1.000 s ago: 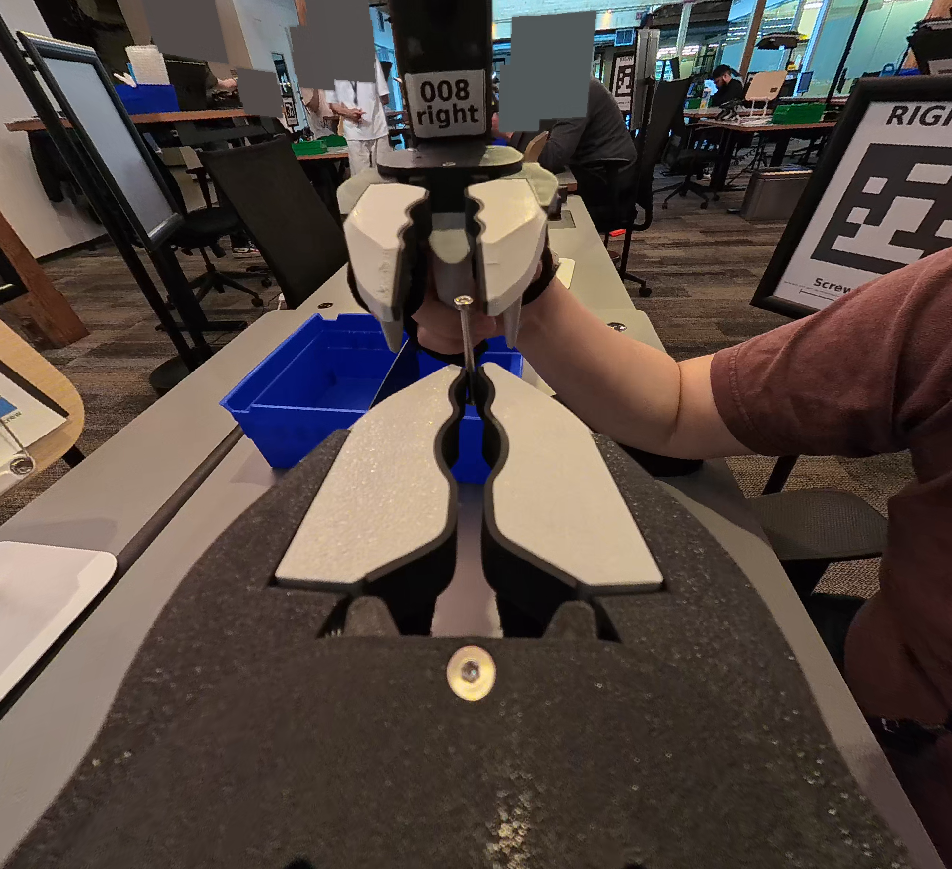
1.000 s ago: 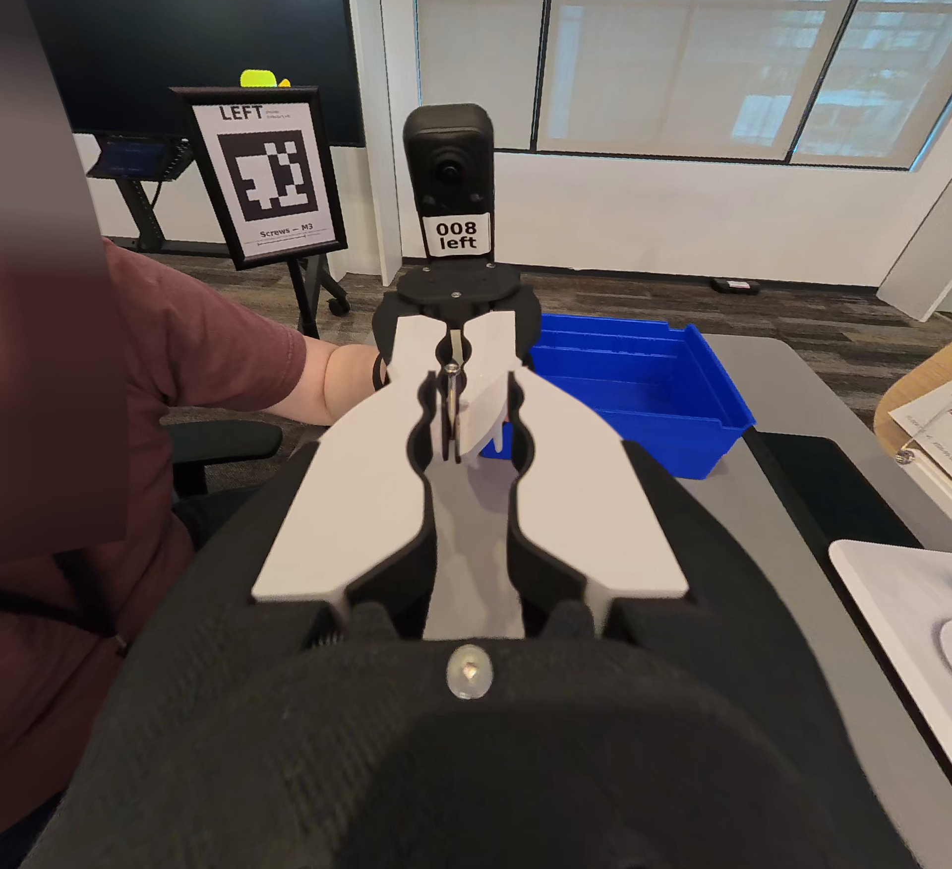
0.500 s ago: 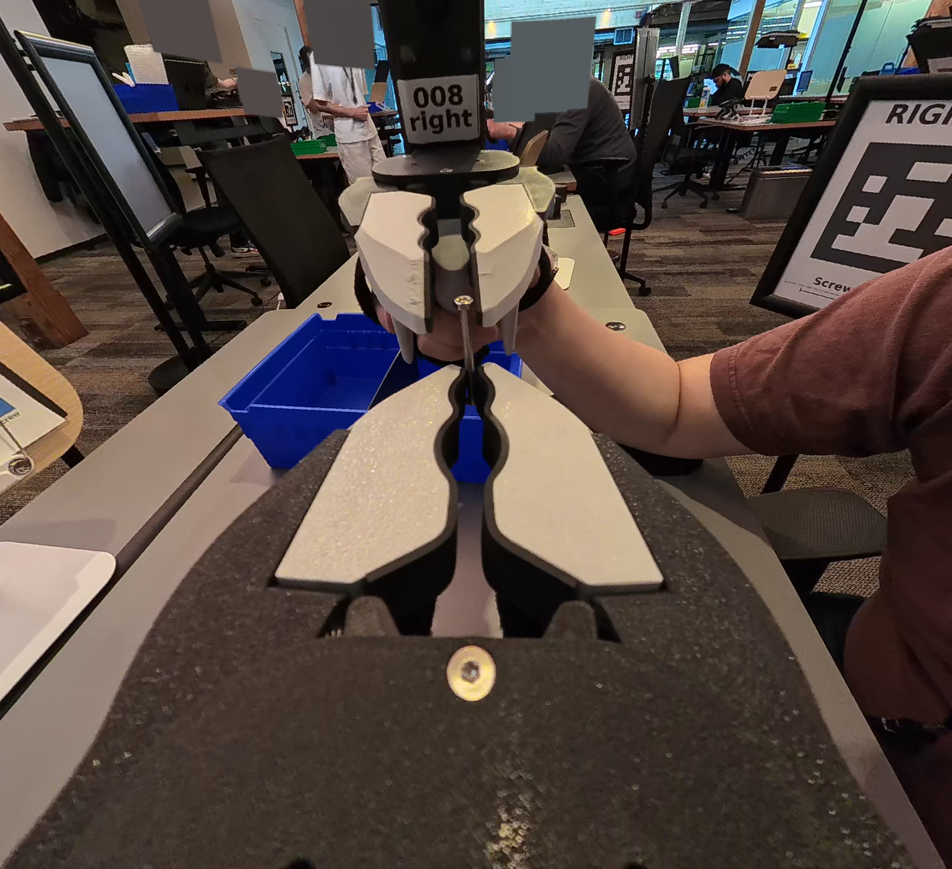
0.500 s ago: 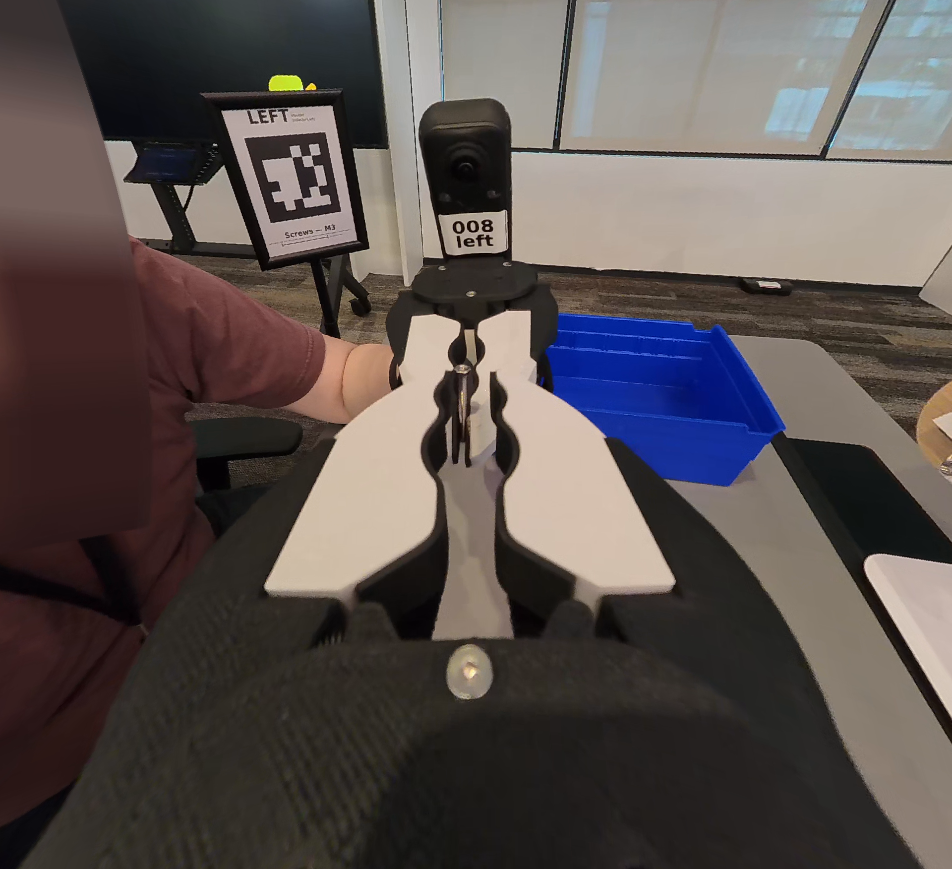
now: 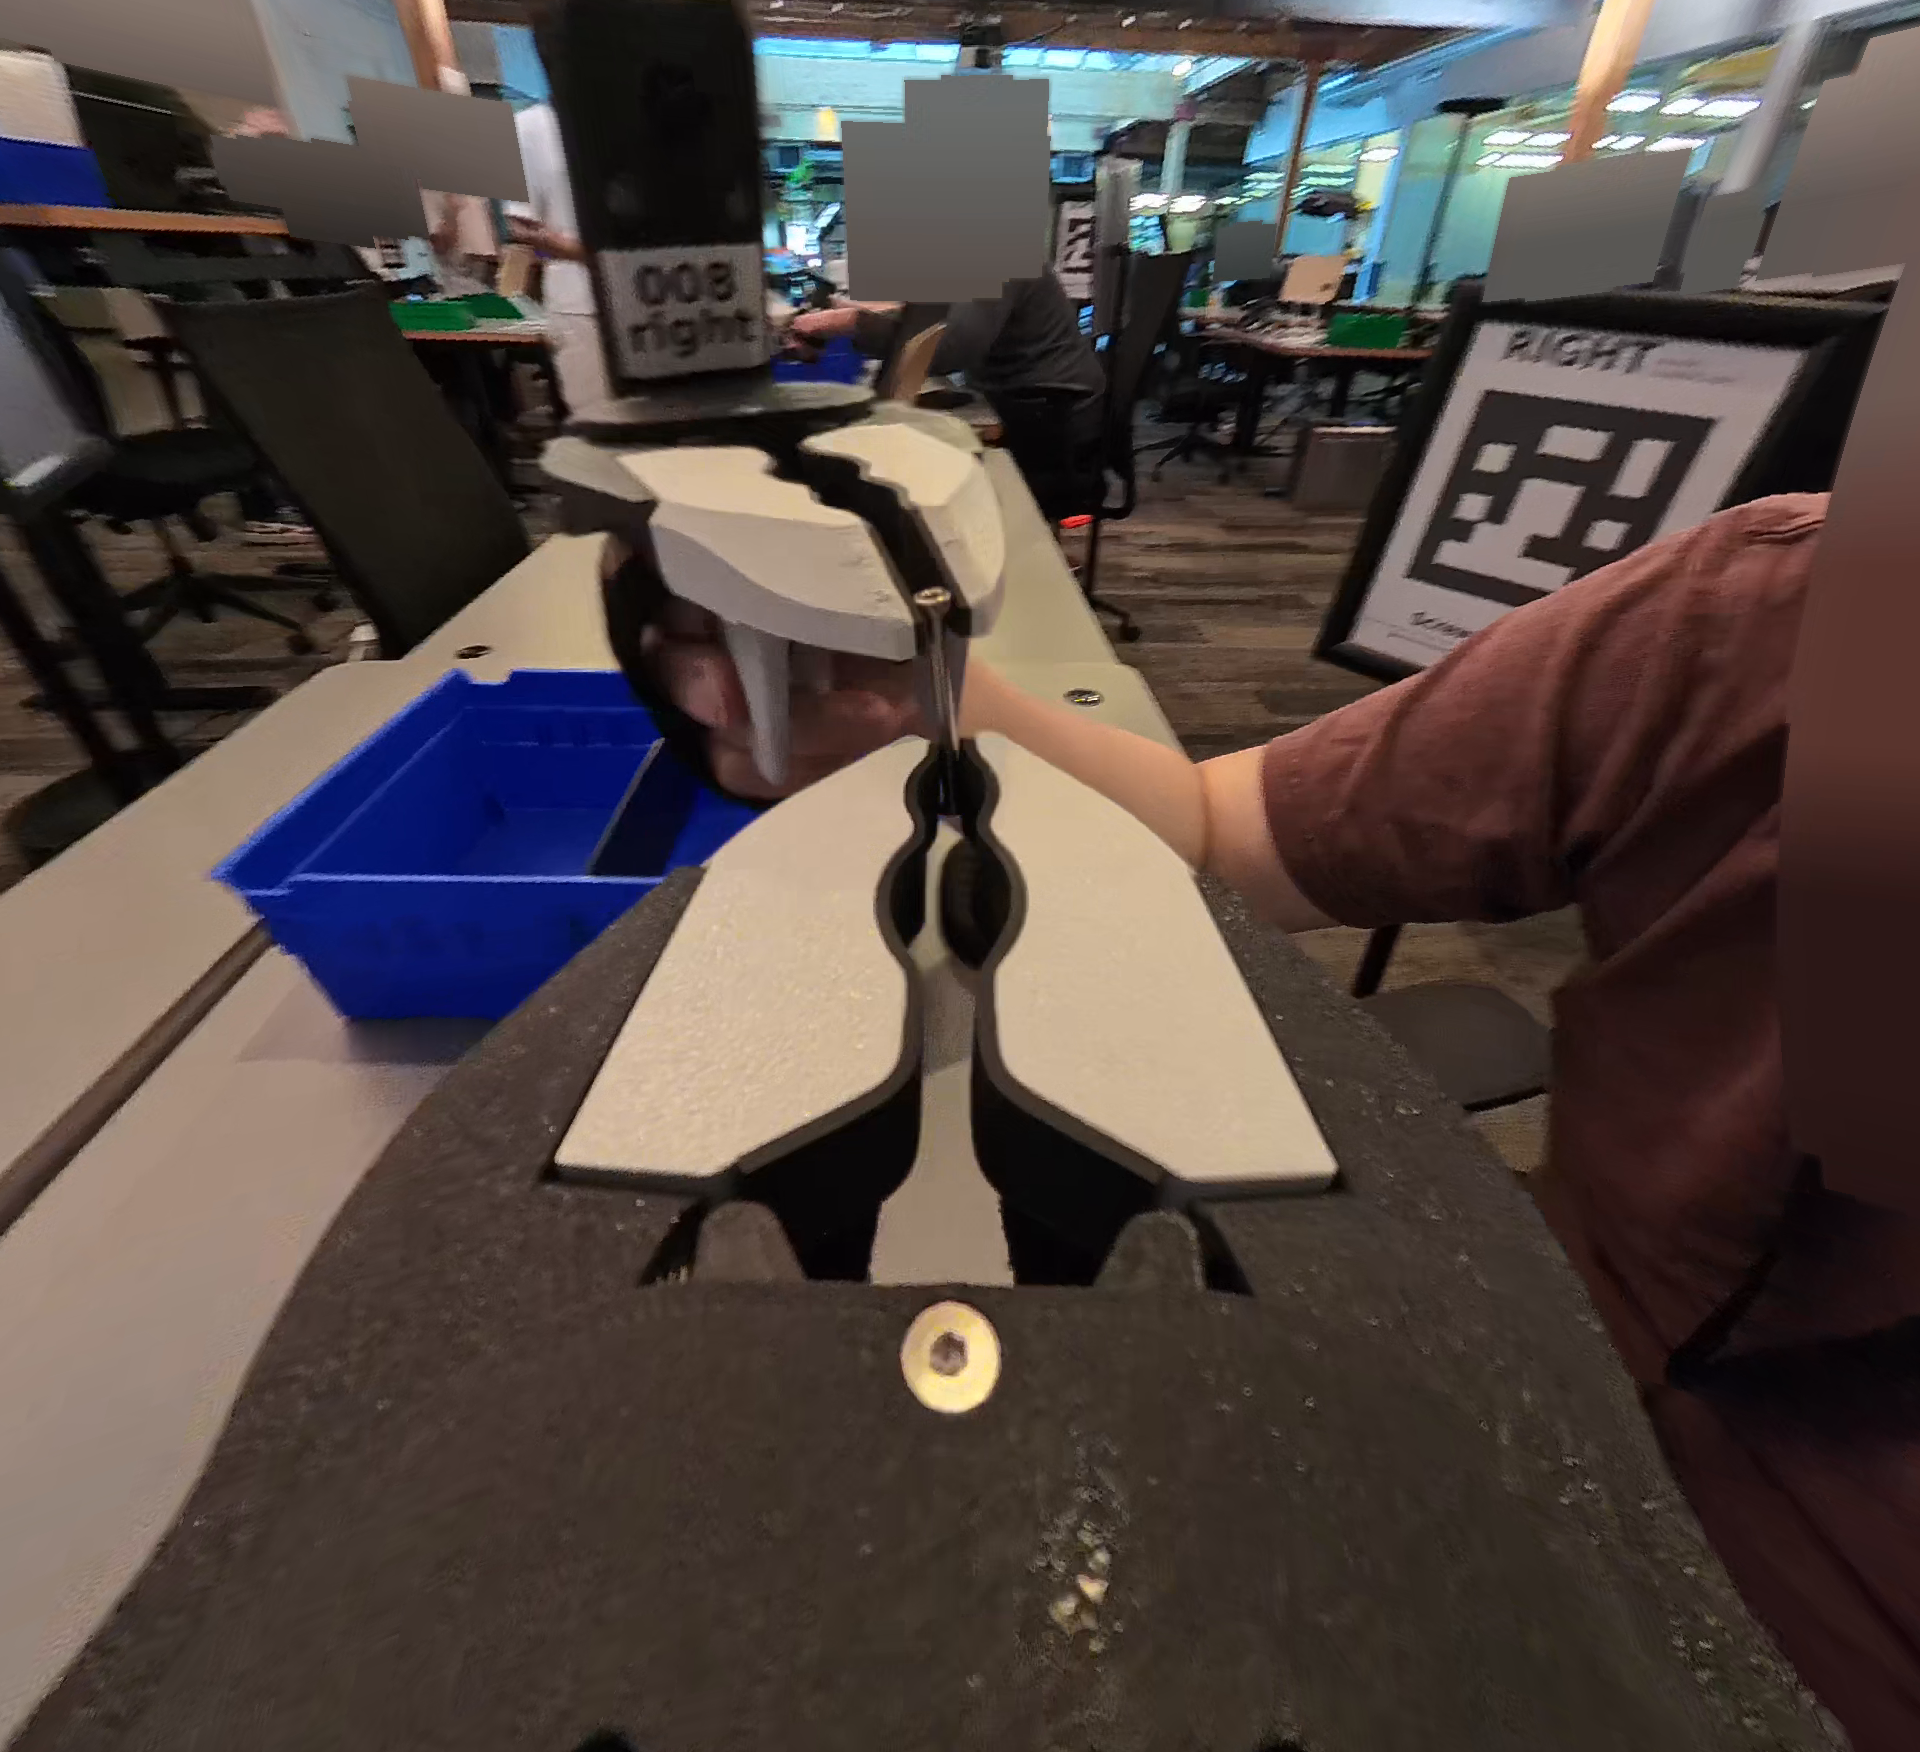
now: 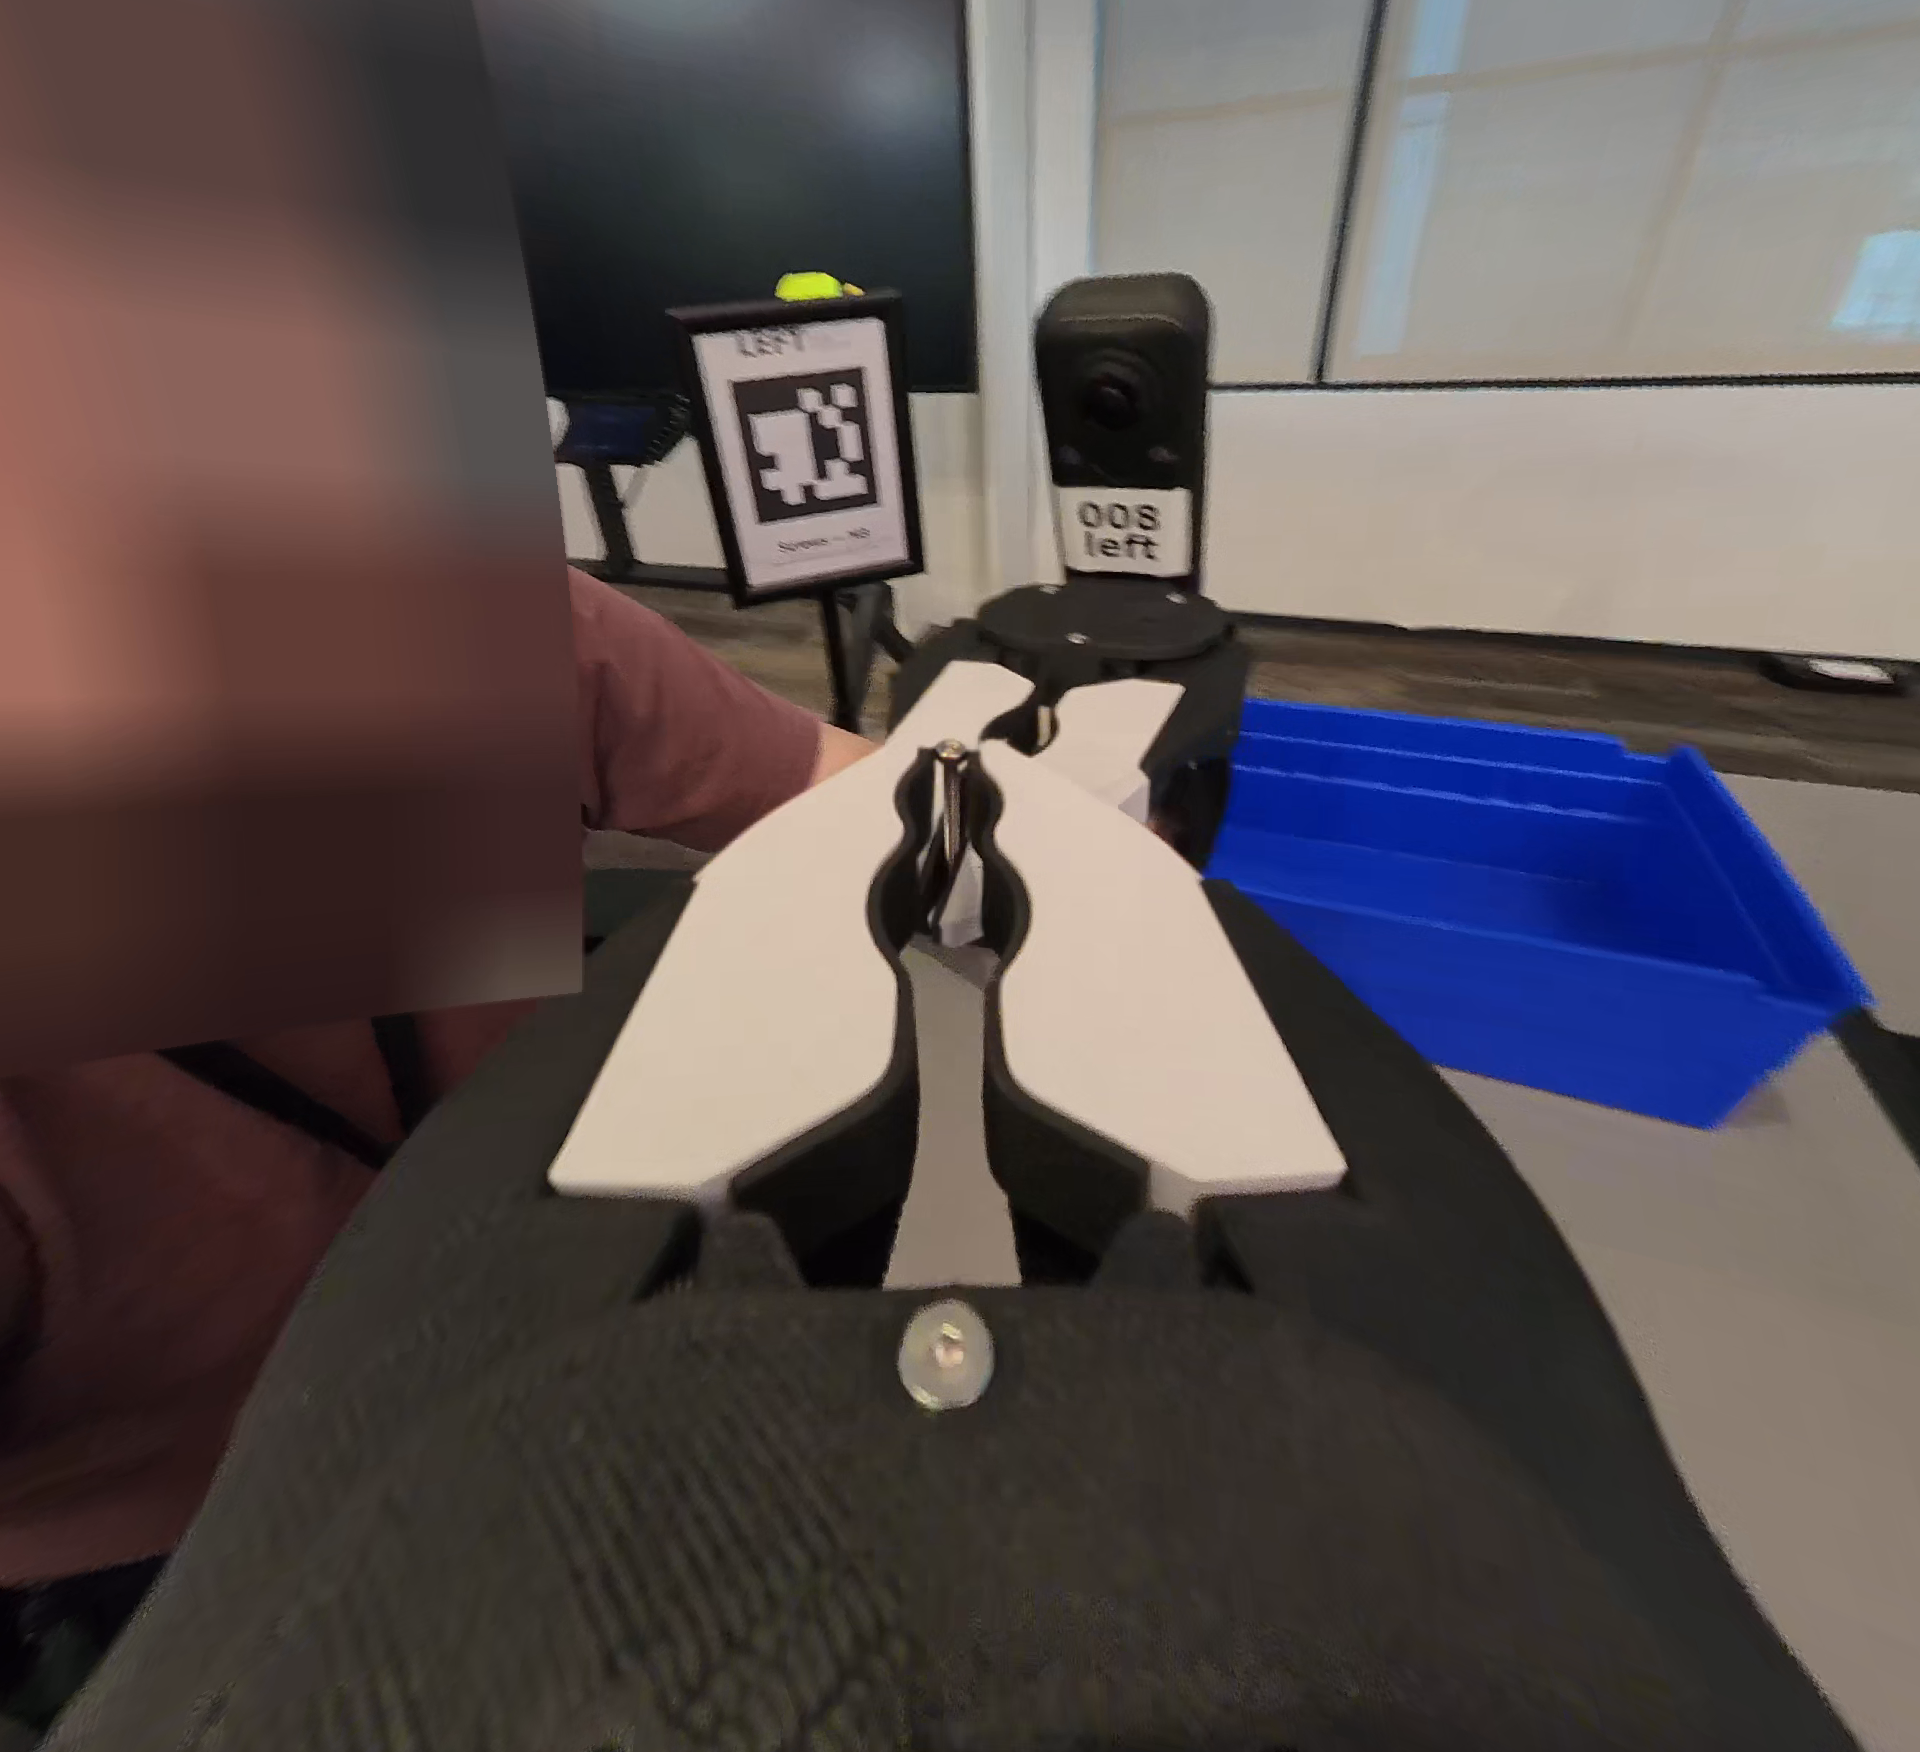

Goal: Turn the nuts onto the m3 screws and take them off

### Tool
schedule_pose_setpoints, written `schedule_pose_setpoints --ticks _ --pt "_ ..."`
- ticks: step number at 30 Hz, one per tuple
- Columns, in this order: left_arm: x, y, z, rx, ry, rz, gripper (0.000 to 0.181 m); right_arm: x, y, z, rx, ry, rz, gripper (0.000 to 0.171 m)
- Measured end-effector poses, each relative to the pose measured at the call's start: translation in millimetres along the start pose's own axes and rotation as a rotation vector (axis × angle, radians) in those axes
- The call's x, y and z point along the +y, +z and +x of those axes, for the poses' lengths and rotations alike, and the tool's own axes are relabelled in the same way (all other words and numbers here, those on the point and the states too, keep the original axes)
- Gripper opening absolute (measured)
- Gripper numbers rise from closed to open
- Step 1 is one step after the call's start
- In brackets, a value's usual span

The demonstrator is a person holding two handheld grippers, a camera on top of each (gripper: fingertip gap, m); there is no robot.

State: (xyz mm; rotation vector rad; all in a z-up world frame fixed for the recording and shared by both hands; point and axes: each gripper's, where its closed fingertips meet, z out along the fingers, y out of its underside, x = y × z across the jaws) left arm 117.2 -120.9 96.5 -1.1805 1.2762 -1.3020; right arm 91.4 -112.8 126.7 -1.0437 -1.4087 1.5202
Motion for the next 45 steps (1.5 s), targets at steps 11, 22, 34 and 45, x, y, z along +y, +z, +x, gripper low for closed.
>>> schedule_pose_setpoints --ticks 11,22,34,45 --pt "1 6 30 0.222 -0.078 0.021 0.003 -4 4 -27 -0.290 0.031 0.144 0.006" --pt "0 1 21 0.137 -0.028 -0.019 0.003 25 -73 17 0.346 -0.111 -0.358 0.006" --pt "-7 -11 13 0.072 0.028 -0.034 0.003 189 -246 5 0.618 0.396 -1.098 0.006" --pt "-19 -22 13 0.044 0.062 -0.012 0.003 241 -277 -1 0.600 0.634 -1.217 0.003"
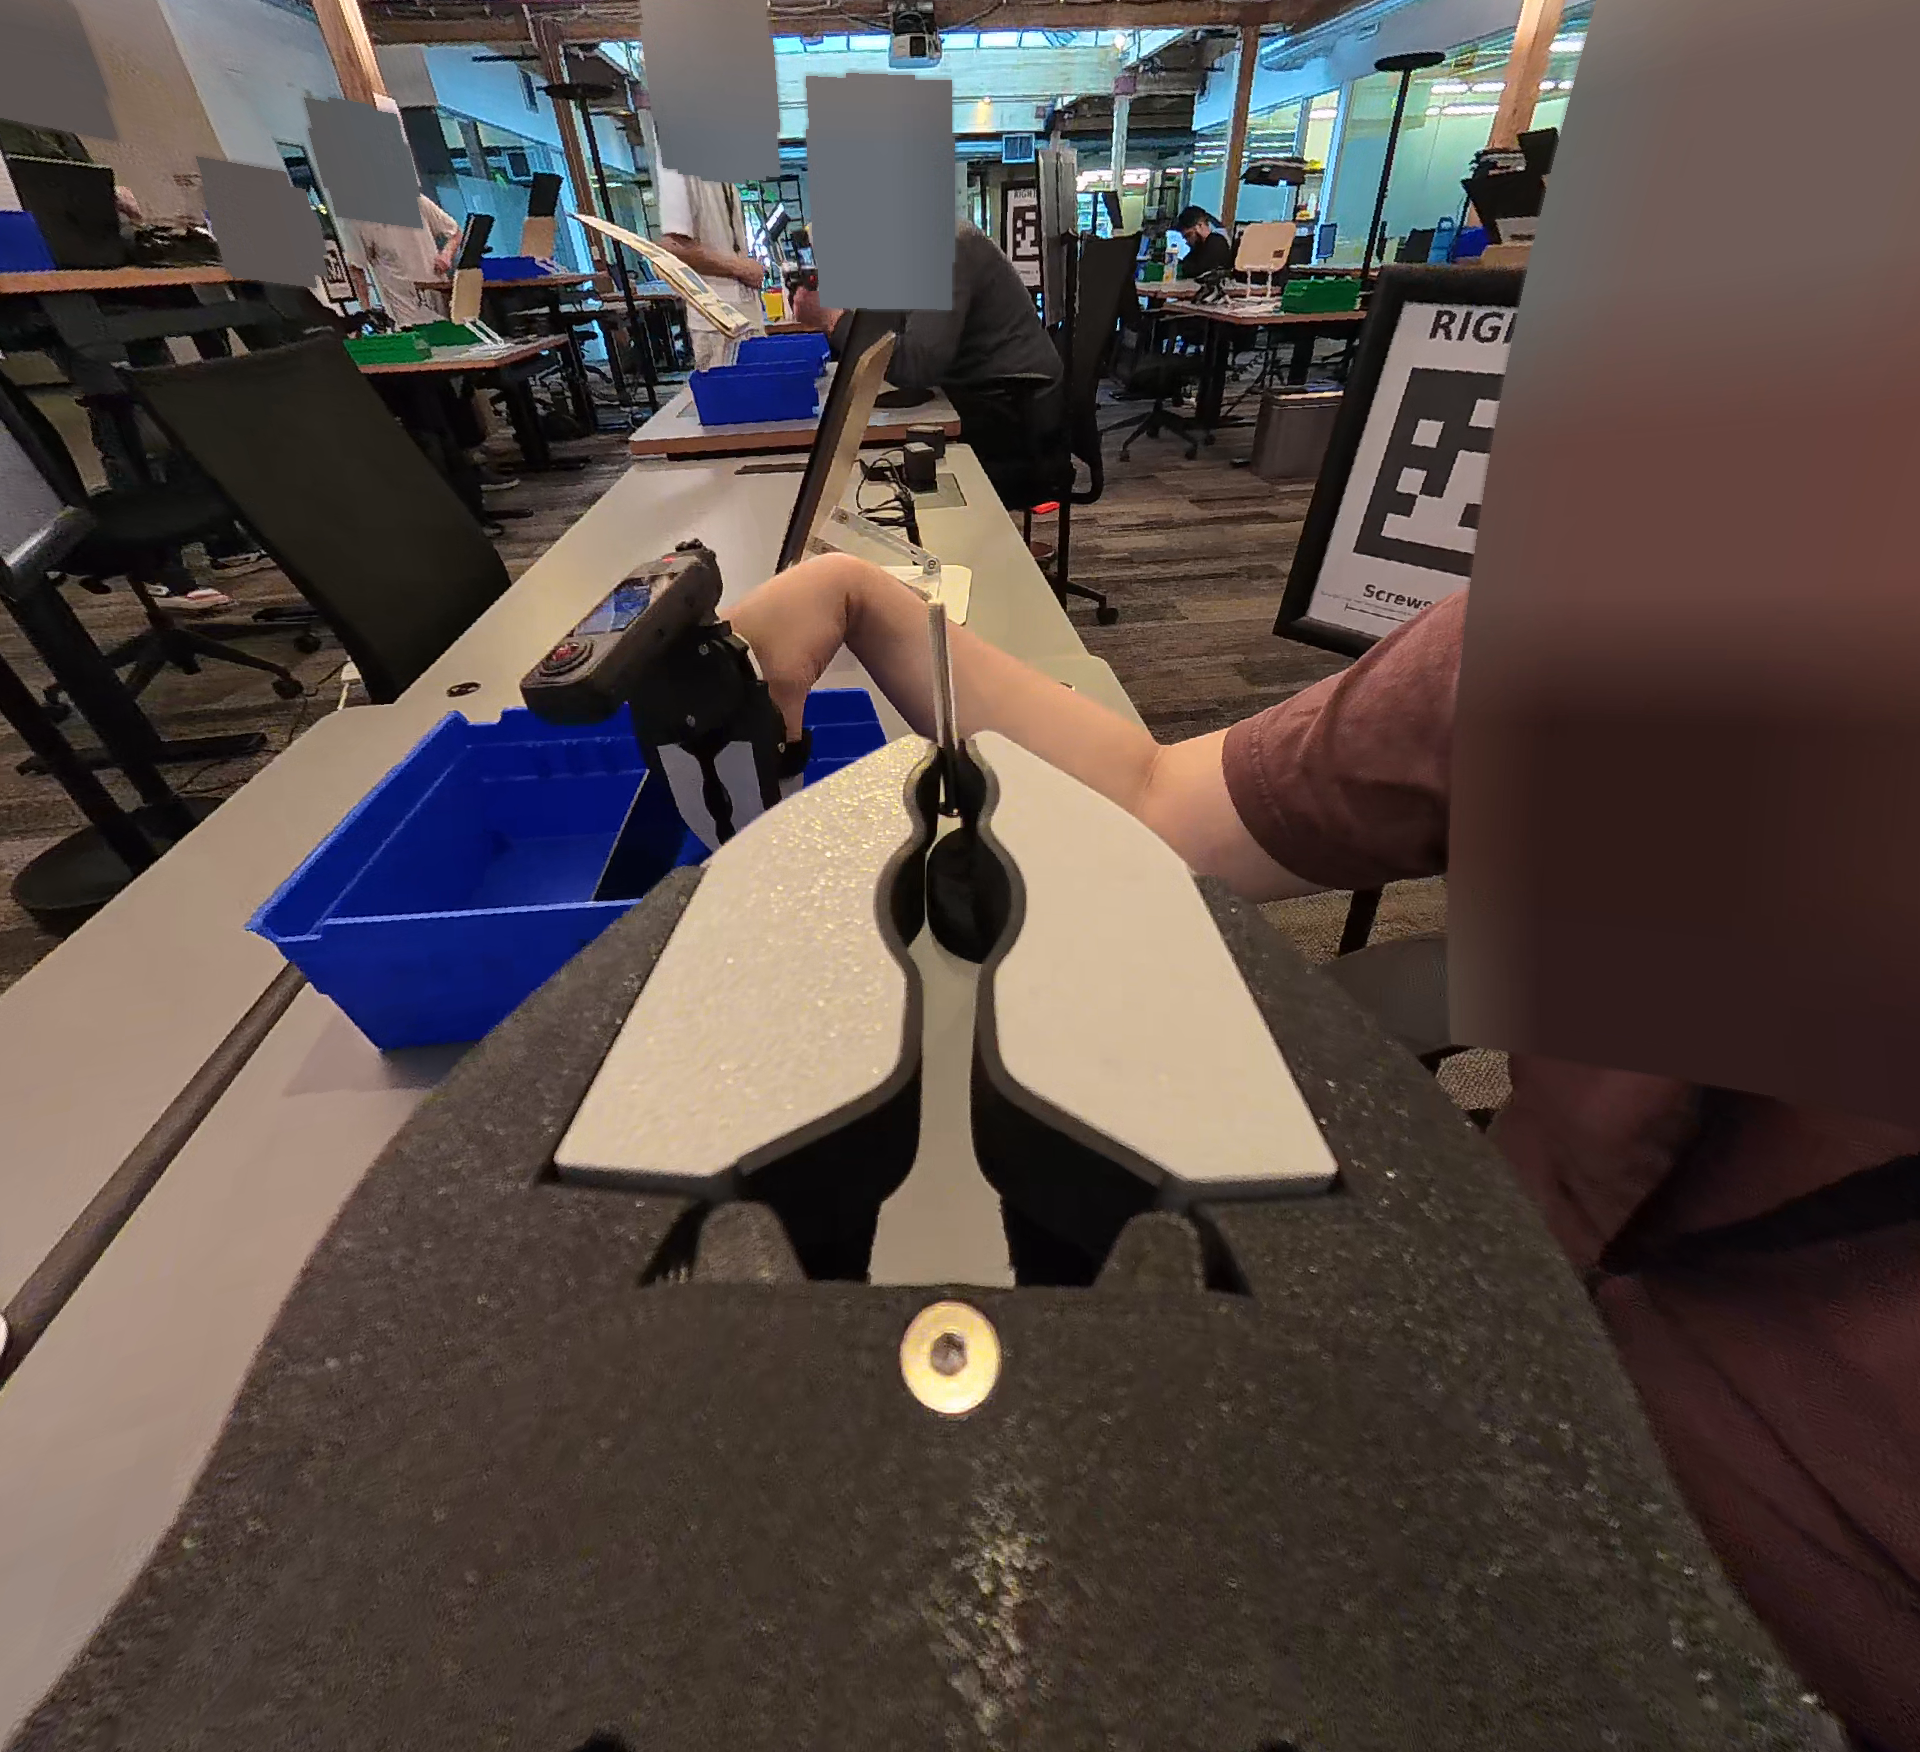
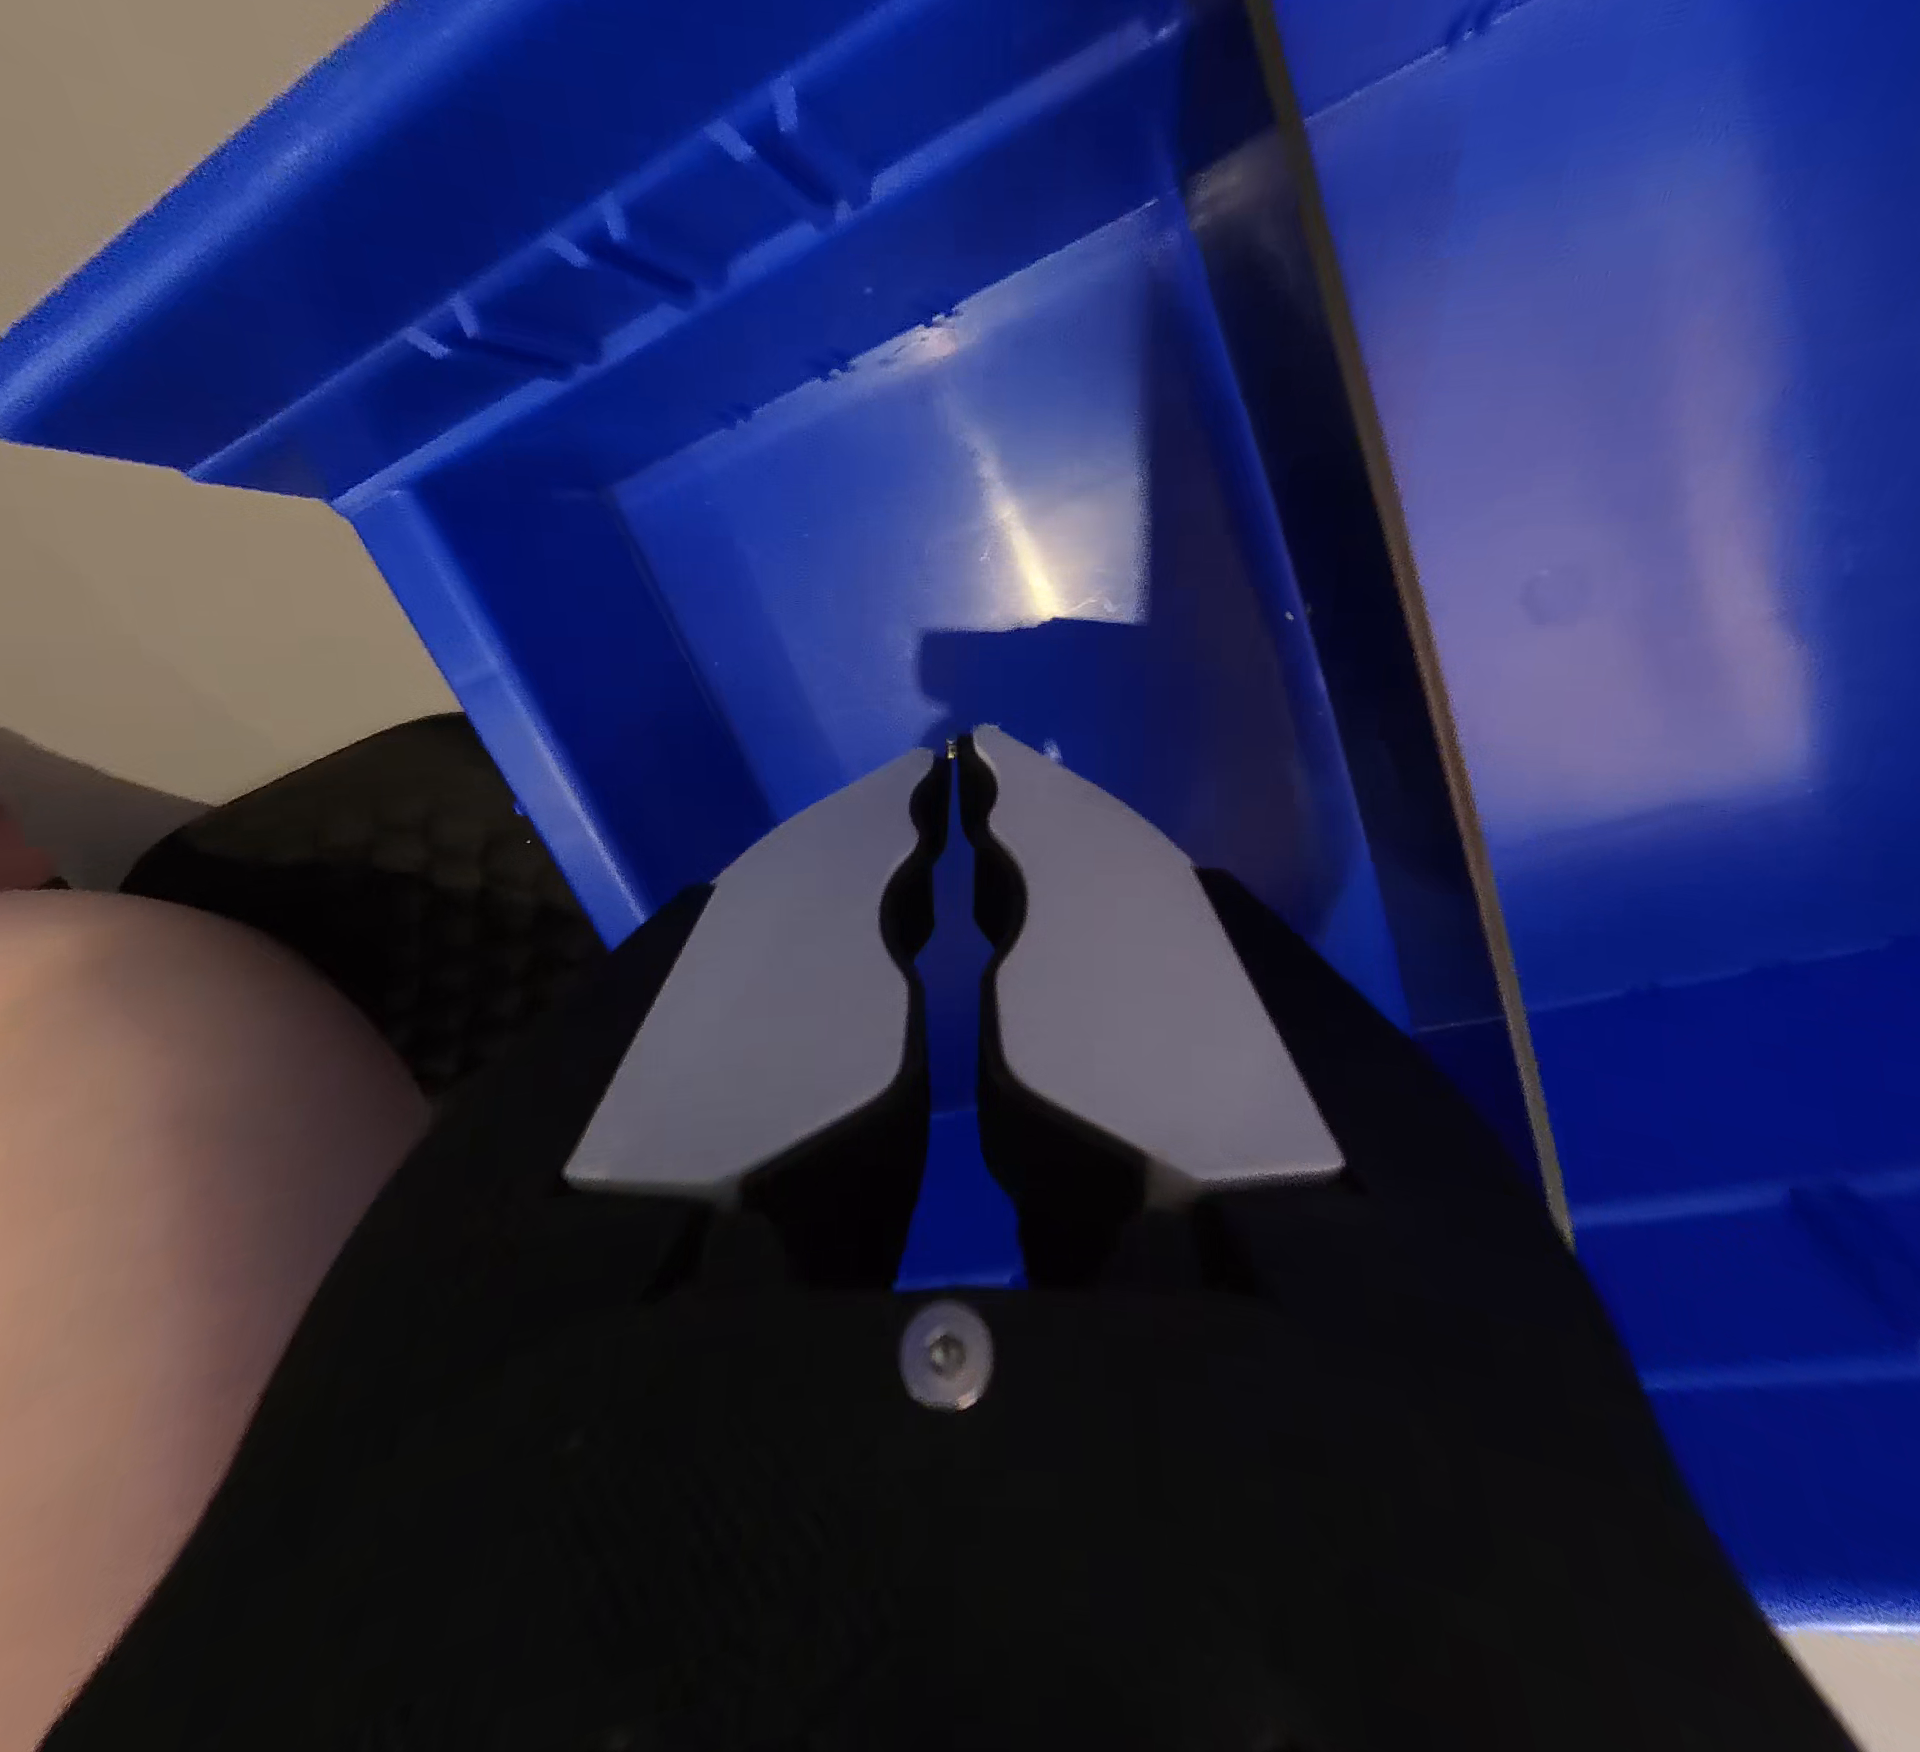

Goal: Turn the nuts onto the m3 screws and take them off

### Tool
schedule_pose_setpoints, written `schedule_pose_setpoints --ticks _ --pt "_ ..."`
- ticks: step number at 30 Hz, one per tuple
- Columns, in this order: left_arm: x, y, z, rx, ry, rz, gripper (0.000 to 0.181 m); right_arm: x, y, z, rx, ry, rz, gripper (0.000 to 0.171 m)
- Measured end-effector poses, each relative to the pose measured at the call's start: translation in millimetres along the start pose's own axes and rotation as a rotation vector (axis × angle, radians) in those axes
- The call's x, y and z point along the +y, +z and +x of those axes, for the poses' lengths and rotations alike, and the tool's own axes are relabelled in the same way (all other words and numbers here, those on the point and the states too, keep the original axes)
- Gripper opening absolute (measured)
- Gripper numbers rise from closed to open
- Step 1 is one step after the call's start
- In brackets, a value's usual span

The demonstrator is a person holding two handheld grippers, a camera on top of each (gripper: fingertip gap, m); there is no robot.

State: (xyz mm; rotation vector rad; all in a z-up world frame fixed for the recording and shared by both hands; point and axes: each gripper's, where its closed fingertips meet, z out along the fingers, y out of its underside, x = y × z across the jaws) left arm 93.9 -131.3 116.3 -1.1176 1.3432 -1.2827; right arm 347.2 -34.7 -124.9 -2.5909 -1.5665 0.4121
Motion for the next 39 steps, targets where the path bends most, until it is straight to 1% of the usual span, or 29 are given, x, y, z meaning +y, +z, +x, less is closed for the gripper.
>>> schedule_pose_setpoints --ticks 8,20,24,27,29,31,33,35,37,39 --pt "0 1 3 0.004 0.011 -0.007 0.003 0 2 -1 -0.009 0.000 -0.007 0.003" --pt "1 1 2 0.008 0.006 -0.010 0.003 13 12 6 -0.041 0.113 -0.079 0.002" --pt "0 1 2 0.006 0.008 -0.008 0.003 6 6 5 -0.032 0.104 -0.035 0.002" --pt "2 2 0 -0.005 0.002 -0.011 0.003 -3 -13 -1 0.014 0.085 0.017 0.002" --pt "8 4 -8 -0.045 -0.006 -0.028 0.003 -23 -39 -14 0.069 0.004 0.138 0.002" --pt "16 6 -21 -0.110 -0.024 -0.056 0.003 -50 -73 -37 0.133 -0.125 0.302 0.003" --pt "25 8 -32 -0.160 -0.047 -0.071 0.003 -83 -111 -64 0.226 -0.282 0.503 0.012" --pt "30 10 -38 -0.180 -0.069 -0.073 0.003 -116 -148 -97 0.274 -0.420 0.716 0.014" --pt "32 11 -41 -0.192 -0.084 -0.067 0.003 -149 -182 -131 0.250 -0.498 0.942 0.023" --pt "32 11 -41 -0.194 -0.089 -0.058 0.003 -178 -207 -163 0.148 -0.527 1.142 0.027"
